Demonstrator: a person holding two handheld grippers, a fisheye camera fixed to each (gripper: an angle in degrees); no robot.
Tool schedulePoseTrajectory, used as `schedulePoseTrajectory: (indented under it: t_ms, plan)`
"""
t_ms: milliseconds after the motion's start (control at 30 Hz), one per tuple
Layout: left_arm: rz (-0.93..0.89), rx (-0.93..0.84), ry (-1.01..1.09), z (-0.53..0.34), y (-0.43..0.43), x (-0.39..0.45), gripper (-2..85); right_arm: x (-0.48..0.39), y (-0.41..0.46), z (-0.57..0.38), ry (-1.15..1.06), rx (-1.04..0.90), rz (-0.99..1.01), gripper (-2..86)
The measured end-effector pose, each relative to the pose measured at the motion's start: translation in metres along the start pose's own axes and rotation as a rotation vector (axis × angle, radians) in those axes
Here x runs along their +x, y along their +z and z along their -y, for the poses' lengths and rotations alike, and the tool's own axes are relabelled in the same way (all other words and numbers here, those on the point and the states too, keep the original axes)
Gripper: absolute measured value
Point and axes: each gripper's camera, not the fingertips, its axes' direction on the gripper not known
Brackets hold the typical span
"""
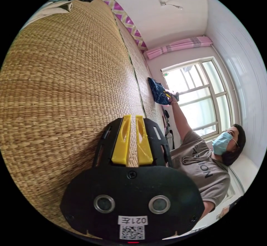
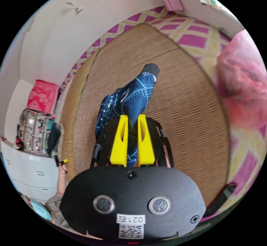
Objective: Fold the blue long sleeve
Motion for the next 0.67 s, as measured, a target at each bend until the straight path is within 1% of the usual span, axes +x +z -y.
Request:
schedulePoseTrajectory:
  t_ms: [67,100,167,200,267,300,333,367,400,467,500,533,567,600,667]
  plan:
    - [0.007,0.002,-0.003,-0.002,-0.002,-0.002,-0.5,0.009,-0.023,0.028,-0.029,0.020,-0.156,7.1]
    - [0.007,0.003,-0.002,-0.003,-0.002,-0.003,-0.5,0.011,-0.024,0.033,-0.029,0.015,-0.194,7.9]
    - [0.013,0.010,-0.004,-0.007,-0.005,-0.005,-0.5,0.018,-0.017,0.040,0.047,-0.001,-0.370,11.2]
    - [0.012,0.011,-0.002,-0.008,-0.005,-0.006,-0.4,0.015,-0.014,0.038,0.051,-0.004,-0.432,11.9]
    - [0.013,0.011,0.002,-0.012,-0.007,-0.008,0.1,-0.022,-0.004,0.013,0.038,0.094,-0.697,11.7]
    - [0.013,0.011,0.005,-0.013,-0.007,-0.008,0.4,-0.036,0.001,0.004,0.024,0.120,-0.741,11.5]
    - [0.015,0.012,0.011,-0.016,-0.009,-0.008,1.0,-0.070,0.017,-0.013,-0.028,0.149,-0.774,10.9]
    - [0.017,0.014,0.024,-0.019,-0.010,-0.007,1.4,-0.114,0.039,-0.033,-0.110,0.159,-0.747,10.0]
    - [0.017,0.017,0.031,-0.021,-0.011,-0.007,1.6,-0.141,0.053,-0.045,-0.162,0.160,-0.724,9.5]
    - [0.001,0.046,0.067,-0.030,-0.017,-0.006,0.9,-0.274,0.115,-0.110,-0.386,0.184,-0.654,8.2]
    - [-0.008,0.058,0.079,-0.033,-0.020,-0.005,0.6,-0.312,0.132,-0.130,-0.443,0.188,-0.635,8.0]
    - [-0.024,0.092,0.102,-0.040,-0.025,-0.004,0.0,-0.391,0.166,-0.172,-0.555,0.196,-0.587,8.0]
    - [-0.025,0.128,0.120,-0.048,-0.031,-0.003,-0.5,-0.467,0.200,-0.212,-0.644,0.189,-0.522,8.0]
    - [-0.022,0.150,0.128,-0.052,-0.035,-0.002,-0.6,-0.506,0.217,-0.233,-0.684,0.183,-0.474,8.0]
    - [0.044,0.295,0.157,-0.080,-0.051,0.010,-0.8,-0.663,0.293,-0.314,-0.826,0.119,-0.246,8.1]
